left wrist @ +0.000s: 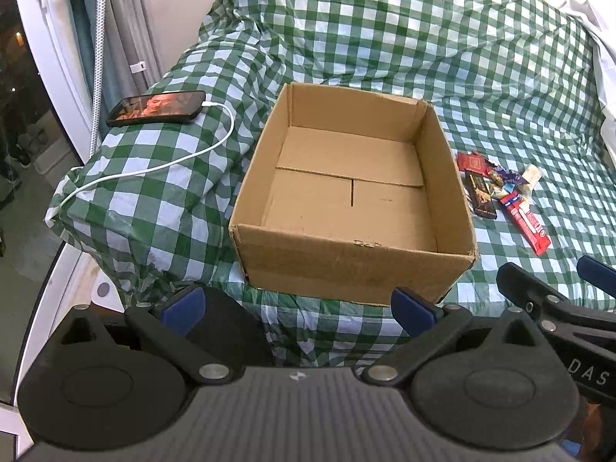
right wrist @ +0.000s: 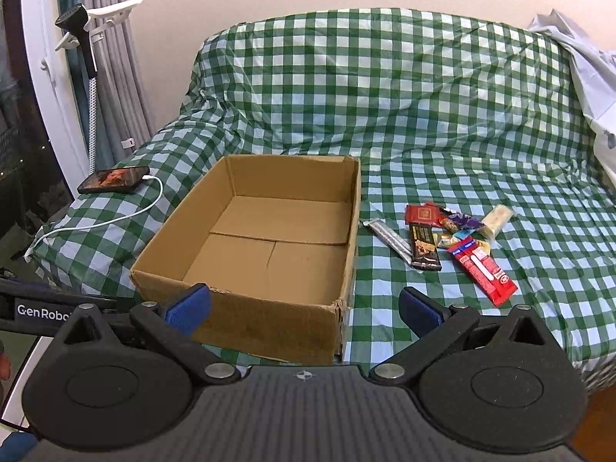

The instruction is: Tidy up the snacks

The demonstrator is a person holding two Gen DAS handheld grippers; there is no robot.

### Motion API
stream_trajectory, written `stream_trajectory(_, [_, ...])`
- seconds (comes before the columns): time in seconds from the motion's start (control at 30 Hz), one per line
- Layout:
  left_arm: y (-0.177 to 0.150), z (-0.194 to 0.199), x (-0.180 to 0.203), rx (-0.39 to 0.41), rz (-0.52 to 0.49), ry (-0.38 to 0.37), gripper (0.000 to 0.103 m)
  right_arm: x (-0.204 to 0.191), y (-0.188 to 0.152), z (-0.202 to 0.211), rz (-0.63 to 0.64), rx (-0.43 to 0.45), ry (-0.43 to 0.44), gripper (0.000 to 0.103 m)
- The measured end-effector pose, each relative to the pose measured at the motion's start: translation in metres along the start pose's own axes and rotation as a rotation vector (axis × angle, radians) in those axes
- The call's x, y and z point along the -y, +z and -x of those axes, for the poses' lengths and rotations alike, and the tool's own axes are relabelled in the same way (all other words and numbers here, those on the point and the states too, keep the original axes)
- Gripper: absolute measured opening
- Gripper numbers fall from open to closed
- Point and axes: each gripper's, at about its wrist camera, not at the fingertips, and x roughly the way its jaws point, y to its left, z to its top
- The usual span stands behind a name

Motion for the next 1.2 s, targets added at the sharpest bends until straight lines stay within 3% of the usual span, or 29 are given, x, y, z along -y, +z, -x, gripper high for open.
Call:
stream_trajectory(0.5, [0.007, -0.024, 0.013, -0.063, -0.025, 0.033, 0.103, 0.043, -0.003, -0.020, -0.118, 0.006, -0.041, 0.103])
stream_trajectory(0.73, [0.017, -0.035, 0.030, -0.085, -0.052, 0.057, 0.103, 0.113, 0.002, -0.039, -0.219, 0.070, -0.199, 0.103])
stream_trajectory(0.87, [0.029, -0.045, 0.052, -0.115, -0.090, 0.042, 0.103, 0.163, 0.001, -0.070, -0.221, 0.061, -0.296, 0.103])
stream_trajectory(1.03, [0.050, -0.057, 0.082, -0.132, -0.123, 0.032, 0.103, 0.234, 0.010, -0.152, -0.174, -0.106, -0.290, 0.102])
stream_trajectory(1.13, [0.068, -0.066, 0.107, -0.132, -0.154, 0.014, 0.103, 0.263, 0.009, -0.207, -0.164, -0.248, -0.250, 0.102])
stream_trajectory(1.2, [0.083, -0.076, 0.128, -0.127, -0.182, 0.001, 0.103, 0.276, 0.008, -0.241, -0.134, -0.296, -0.248, 0.102])
